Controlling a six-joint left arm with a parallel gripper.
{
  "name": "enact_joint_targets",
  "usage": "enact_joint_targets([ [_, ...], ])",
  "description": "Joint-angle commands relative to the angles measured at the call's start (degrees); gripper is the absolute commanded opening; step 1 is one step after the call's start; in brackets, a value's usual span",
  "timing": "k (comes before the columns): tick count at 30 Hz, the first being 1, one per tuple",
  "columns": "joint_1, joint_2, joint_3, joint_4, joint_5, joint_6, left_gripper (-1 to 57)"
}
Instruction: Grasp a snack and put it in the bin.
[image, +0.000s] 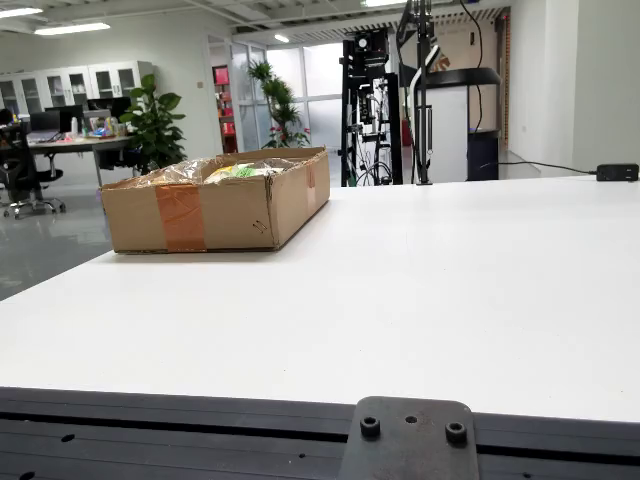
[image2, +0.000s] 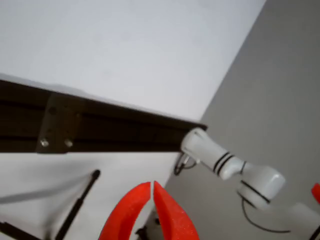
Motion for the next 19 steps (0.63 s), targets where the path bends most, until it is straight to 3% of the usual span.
enact_joint_targets([
  [1, -0.60, 0.08, -0.15, -0.18, 1.75, 4.44, -0.1],
  [7, 0.54, 0.10, -0.18, -0.40, 5.00, 5.79, 0.1],
  [19, 3.03, 0.04, -0.19, -0.28, 11.30, 0.43, 1.2],
])
